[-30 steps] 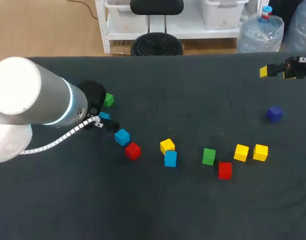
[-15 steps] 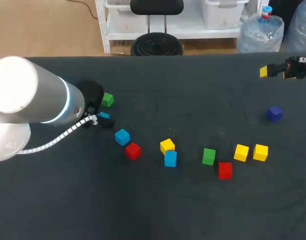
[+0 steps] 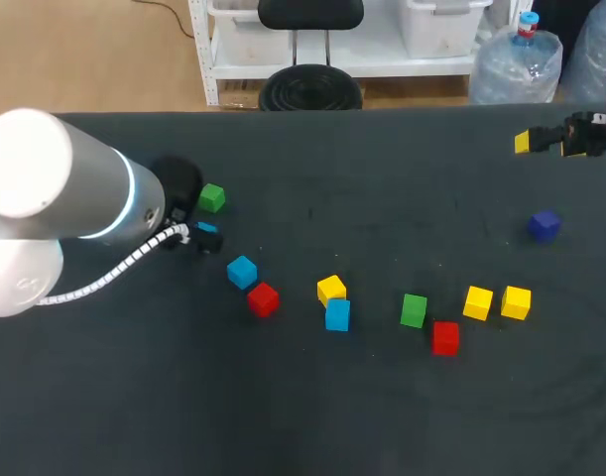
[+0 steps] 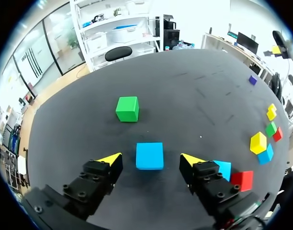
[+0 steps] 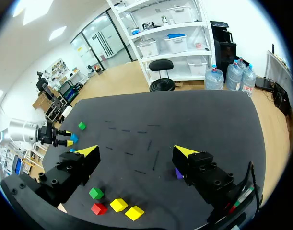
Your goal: Place the blue cubes, place green cubes on the blue cubes, place the yellow cubes on the green cubes, then place the red cubes on the yellow cubes, and place purple cube on the red cubes.
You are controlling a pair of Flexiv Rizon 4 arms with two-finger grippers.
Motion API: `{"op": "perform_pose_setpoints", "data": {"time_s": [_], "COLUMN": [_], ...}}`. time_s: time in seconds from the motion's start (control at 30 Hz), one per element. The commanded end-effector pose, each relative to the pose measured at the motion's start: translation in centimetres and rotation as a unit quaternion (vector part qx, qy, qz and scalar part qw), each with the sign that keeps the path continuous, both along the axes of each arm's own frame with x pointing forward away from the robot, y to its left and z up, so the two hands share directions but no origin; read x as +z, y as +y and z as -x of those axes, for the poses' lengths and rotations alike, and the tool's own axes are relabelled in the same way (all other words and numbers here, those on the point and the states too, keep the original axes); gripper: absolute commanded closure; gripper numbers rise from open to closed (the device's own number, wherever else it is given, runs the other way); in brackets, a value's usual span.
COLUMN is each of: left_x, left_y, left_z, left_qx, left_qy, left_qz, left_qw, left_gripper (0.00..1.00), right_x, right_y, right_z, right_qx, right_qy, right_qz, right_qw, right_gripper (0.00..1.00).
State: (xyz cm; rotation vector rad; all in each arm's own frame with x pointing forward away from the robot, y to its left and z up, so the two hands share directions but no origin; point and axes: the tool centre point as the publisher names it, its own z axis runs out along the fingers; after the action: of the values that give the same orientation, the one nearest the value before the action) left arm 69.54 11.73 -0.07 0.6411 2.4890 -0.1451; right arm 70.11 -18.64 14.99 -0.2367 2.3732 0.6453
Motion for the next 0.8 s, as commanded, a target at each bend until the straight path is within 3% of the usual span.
{"op": "perform_pose_setpoints", "data": {"time_s": [0.03,0.17,0.37,0.53,0.8], "left_x": [-0.3,-0.6,-0.8,-1.1,-1.4], "left_y": [0.3,0.4,0.5,0.4,0.6], "left_z": [-0.7,-1.0,-1.2,-1.1,-0.8], "left_qx": [-0.005,-0.006,-0.009,-0.011,-0.012], "left_qy": [0.004,0.004,0.005,0.006,0.008], "left_qz": [0.005,0.007,0.013,0.017,0.020], "left_qw": [1.000,1.000,1.000,1.000,1.000], "left_gripper": [0.31,0.26,0.29,0.48,0.55], "right_x": [0.0,0.0,0.0,0.0,0.0], "right_y": [0.1,0.1,0.1,0.1,0.1], "right_z": [0.1,0.1,0.1,0.1,0.1], "right_qx": [-0.003,-0.003,-0.003,-0.003,-0.003], "right_qy": [0.000,0.000,0.000,0.000,0.000], "right_qz": [0.002,0.002,0.002,0.002,0.002], "right_qw": [1.000,1.000,1.000,1.000,1.000], "right_gripper": [0.00,0.00,0.00,0.00,0.00]}}
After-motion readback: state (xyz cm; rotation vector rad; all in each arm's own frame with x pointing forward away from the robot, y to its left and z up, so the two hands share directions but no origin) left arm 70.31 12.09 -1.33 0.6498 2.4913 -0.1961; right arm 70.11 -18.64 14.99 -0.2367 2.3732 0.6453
